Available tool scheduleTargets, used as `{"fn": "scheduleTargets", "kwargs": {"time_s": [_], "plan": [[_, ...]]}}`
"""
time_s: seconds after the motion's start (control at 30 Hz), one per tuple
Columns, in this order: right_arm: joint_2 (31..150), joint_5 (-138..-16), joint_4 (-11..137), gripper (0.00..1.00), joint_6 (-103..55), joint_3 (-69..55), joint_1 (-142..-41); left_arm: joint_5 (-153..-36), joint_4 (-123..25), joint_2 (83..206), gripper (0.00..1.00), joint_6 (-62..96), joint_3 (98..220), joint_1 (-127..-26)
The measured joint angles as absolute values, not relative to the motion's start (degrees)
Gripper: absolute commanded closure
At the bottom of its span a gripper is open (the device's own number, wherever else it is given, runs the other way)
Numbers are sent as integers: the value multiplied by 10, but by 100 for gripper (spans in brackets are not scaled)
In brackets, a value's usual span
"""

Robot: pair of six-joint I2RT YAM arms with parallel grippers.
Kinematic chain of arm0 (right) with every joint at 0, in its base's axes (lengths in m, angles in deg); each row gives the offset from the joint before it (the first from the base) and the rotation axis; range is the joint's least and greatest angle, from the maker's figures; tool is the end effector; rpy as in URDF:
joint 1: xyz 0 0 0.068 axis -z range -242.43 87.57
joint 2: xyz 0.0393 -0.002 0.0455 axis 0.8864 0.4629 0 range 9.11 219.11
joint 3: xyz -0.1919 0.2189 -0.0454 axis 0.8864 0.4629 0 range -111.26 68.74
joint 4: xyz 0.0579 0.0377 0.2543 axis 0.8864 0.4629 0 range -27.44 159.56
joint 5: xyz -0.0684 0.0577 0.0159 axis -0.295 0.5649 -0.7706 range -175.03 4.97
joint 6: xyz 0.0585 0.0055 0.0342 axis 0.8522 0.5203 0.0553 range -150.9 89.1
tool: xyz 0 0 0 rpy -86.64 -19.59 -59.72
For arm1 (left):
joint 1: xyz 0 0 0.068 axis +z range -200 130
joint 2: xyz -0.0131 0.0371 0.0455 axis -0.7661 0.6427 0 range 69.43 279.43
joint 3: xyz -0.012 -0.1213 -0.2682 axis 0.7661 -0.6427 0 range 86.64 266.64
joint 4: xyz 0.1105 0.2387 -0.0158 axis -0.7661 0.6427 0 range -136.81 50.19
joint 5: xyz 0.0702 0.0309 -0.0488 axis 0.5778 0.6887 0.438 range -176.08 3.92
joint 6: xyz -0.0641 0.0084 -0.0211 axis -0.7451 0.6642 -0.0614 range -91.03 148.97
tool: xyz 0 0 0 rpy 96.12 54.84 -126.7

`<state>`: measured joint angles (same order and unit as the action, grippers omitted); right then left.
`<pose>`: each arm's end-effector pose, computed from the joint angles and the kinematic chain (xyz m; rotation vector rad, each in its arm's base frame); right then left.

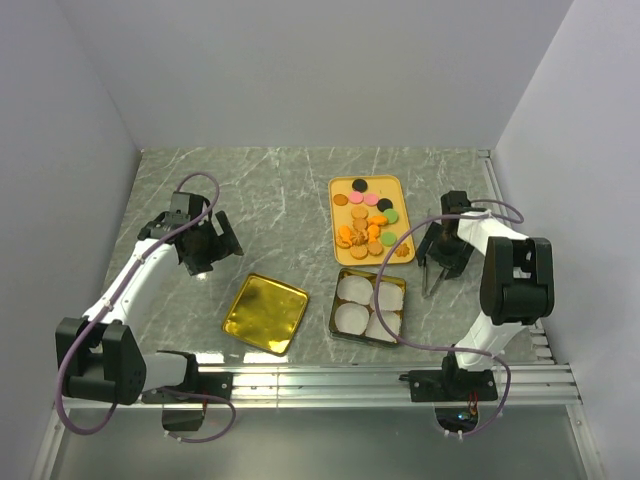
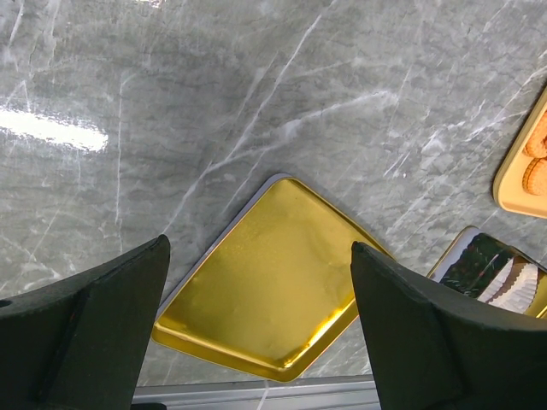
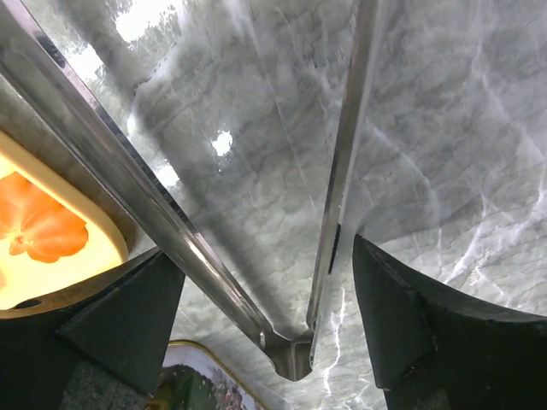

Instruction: Pack the cookies

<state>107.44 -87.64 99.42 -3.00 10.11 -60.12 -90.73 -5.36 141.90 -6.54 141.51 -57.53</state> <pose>0.3195 -0.0153 0.1602 0.7637 2.8006 0.0113 0.2508 -0.0376 0.2589 -0.6104 2.5730 -0.3682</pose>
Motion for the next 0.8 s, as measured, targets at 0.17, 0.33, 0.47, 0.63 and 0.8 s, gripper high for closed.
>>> {"fn": "scheduleTargets", "kwargs": {"time_s": [0.17,0.33,0.47,0.63,0.8], "plan": [[1077,-877,995,30,-38,98,-599,-908,-54,1414,8,-66,1415,-575],[1070,-874,992,39,-41,102,-599,-908,-56,1413,8,-66,1415,-575],[1053,-871,998,40,-40,102,-599,-913,-58,1413,8,-66,1415,-575],[998,-876,1053,40,-40,71,-599,-924,-60,1413,8,-66,1417,-575],[929,-885,1115,40,-40,-16,-599,-938,-73,1414,9,-67,1420,-575]]}}
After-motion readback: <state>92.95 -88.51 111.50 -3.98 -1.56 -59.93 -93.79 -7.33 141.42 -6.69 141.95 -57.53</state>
